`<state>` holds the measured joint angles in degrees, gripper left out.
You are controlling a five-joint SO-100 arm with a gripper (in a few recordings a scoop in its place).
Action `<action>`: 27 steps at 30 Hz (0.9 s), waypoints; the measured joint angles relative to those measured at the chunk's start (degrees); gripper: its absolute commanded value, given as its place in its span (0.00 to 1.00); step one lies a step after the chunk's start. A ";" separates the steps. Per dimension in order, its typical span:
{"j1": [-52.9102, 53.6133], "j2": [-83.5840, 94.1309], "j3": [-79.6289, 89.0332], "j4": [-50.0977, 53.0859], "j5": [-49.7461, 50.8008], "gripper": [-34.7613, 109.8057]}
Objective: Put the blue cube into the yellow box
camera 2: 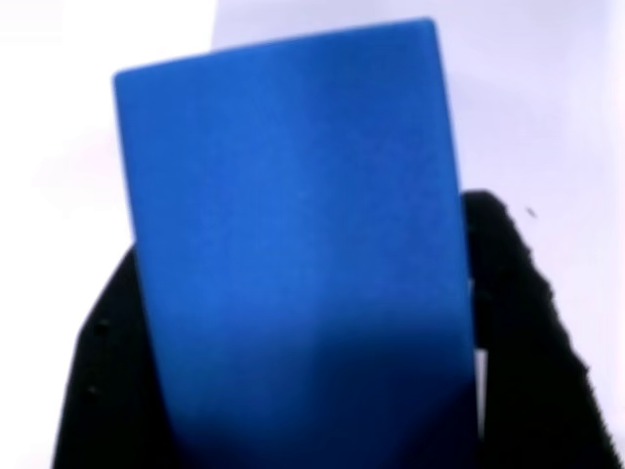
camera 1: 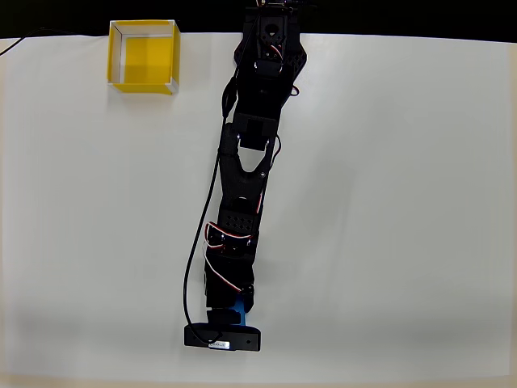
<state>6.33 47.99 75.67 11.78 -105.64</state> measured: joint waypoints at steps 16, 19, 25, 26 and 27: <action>0.44 1.23 -5.80 1.41 1.32 0.34; 0.88 3.96 -6.50 1.41 1.76 0.34; 3.08 12.30 -6.50 2.37 2.46 0.34; 3.69 13.54 -6.50 2.90 2.90 0.34; 4.39 14.77 -6.50 3.16 3.52 0.34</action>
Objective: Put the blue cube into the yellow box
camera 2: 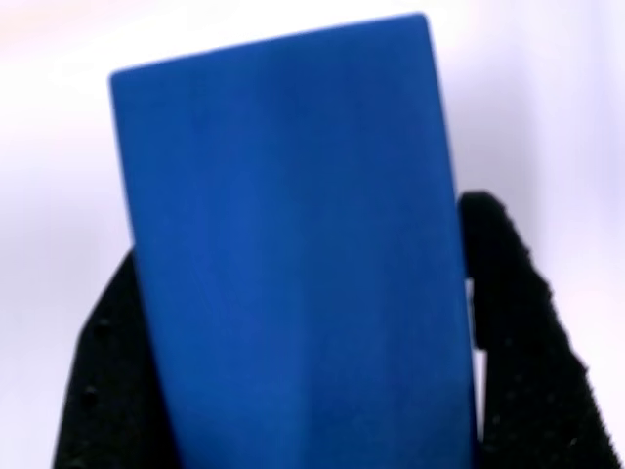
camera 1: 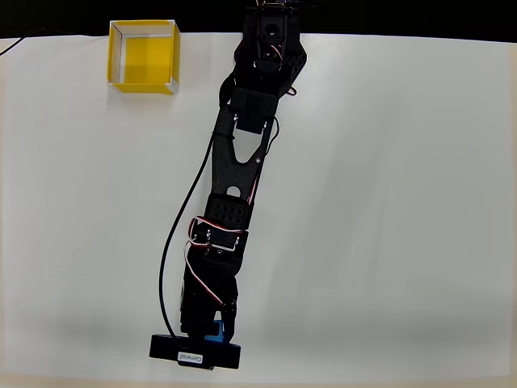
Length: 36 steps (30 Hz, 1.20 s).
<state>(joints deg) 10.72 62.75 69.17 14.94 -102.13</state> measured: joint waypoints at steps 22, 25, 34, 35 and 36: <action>41.57 24.26 3.16 20.48 11.43 0.34; 47.46 28.13 6.15 25.31 14.06 0.34; 55.99 42.19 23.12 35.16 14.85 0.33; 56.51 43.86 25.05 36.74 14.59 0.33; 56.95 45.53 26.81 38.06 14.50 0.33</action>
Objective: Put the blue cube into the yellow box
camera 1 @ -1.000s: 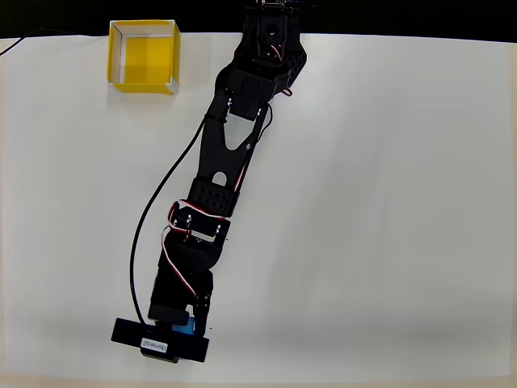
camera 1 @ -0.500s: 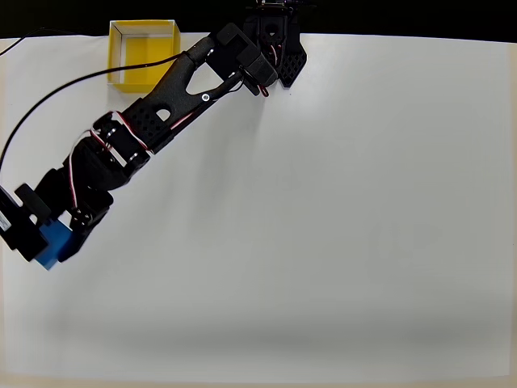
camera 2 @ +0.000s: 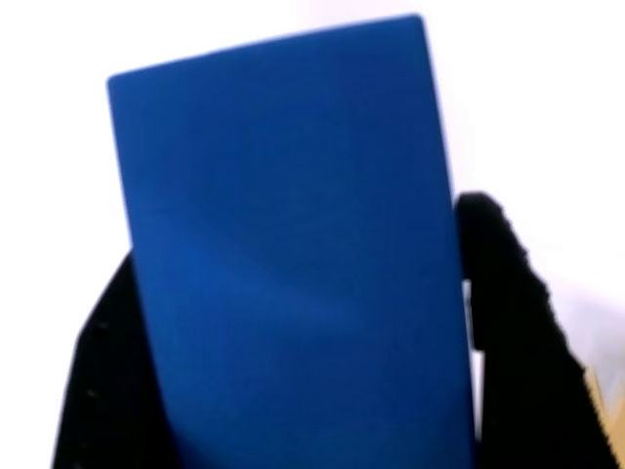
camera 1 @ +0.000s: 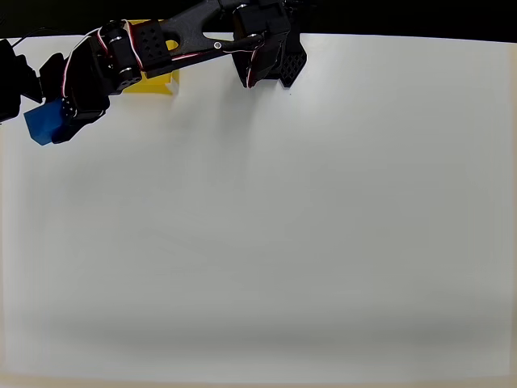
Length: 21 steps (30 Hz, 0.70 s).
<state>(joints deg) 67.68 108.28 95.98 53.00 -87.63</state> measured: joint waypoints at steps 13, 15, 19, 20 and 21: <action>10.81 10.81 12.74 1.14 -0.44 0.33; 12.83 11.95 16.61 0.35 -1.49 0.33; 16.44 14.94 25.58 -2.81 -3.25 0.33; 16.96 15.64 26.89 -3.25 -3.43 0.33; 17.58 16.70 28.65 -3.43 -3.43 0.33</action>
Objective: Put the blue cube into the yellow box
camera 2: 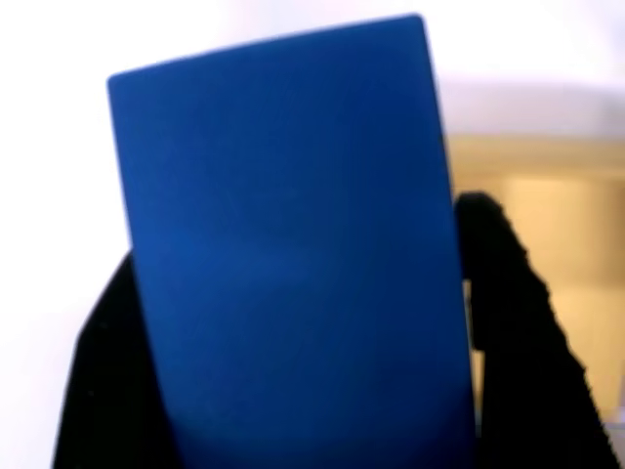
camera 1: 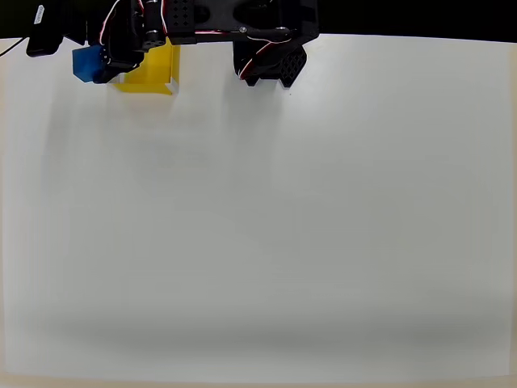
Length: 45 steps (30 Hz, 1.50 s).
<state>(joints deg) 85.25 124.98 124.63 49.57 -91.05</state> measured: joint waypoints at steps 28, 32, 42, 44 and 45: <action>8.53 11.51 19.60 -4.04 -0.70 0.47; 8.61 11.60 21.01 -5.89 -0.35 0.50; 8.53 13.10 21.45 -5.80 -2.64 0.40; 8.53 14.24 21.45 -3.43 -4.83 0.36; 8.53 14.85 21.36 -1.93 -5.98 0.34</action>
<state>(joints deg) 93.78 139.83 145.99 47.64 -97.03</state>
